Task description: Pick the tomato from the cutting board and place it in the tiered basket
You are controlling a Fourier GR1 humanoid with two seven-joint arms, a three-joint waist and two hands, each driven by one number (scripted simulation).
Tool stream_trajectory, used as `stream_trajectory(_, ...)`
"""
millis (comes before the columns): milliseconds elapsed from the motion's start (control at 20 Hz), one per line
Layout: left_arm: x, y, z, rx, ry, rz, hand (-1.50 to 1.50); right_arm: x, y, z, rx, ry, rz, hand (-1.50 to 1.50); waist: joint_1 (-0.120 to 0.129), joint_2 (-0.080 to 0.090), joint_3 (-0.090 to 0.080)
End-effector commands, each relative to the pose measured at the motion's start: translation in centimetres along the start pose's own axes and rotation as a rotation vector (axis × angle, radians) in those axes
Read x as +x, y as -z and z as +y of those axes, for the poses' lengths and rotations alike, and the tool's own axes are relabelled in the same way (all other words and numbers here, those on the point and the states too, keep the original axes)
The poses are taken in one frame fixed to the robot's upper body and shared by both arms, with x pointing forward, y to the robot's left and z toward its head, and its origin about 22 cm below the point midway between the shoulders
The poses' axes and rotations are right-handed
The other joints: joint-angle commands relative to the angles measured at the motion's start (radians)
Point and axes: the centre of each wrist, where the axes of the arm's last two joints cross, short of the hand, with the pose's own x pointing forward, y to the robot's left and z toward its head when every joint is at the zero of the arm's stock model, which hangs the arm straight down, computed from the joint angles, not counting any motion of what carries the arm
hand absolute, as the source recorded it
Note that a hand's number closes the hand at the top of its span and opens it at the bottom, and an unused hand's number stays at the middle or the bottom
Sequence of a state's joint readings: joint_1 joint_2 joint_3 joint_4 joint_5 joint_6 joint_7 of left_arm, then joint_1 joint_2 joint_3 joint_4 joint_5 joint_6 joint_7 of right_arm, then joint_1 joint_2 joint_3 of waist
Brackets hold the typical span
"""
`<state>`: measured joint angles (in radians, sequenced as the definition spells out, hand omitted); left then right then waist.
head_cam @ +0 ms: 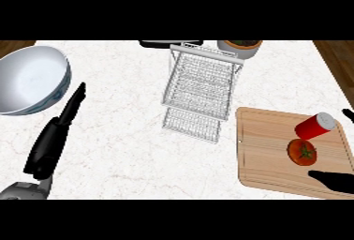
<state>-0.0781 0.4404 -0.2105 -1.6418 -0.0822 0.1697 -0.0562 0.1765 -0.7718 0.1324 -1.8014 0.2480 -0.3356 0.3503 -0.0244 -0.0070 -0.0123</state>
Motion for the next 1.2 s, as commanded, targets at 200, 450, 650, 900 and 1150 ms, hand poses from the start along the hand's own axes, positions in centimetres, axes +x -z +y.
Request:
stream_trajectory(200,0.8,0.2,-0.1,-0.021,-0.02,-0.024,0.0,6.2,-2.5,-2.2,0.006,-0.296,0.278,-1.5,0.029,0.005,0.004)
stream_trajectory(450,0.9,1.4,0.4,-0.048,-0.03,-0.034,0.0,11.0,-4.2,1.4,0.011,-0.303,0.347,-1.5,0.054,0.012,0.008)
stream_trajectory(650,0.7,0.5,-0.6,-0.043,-0.035,-0.045,0.0,13.2,-3.1,3.2,0.01,-0.332,0.38,-1.5,0.055,0.01,0.009)
stream_trajectory(900,-0.1,1.0,-0.5,-0.045,-0.018,-0.027,0.0,13.3,-1.5,5.3,0.014,-0.439,0.47,-1.5,0.049,0.012,0.009)
stream_trajectory(1150,0.4,0.8,-0.4,-0.006,-0.012,-0.026,0.0,10.7,-0.6,7.3,0.0,-0.503,0.578,-1.5,0.034,0.007,0.01)
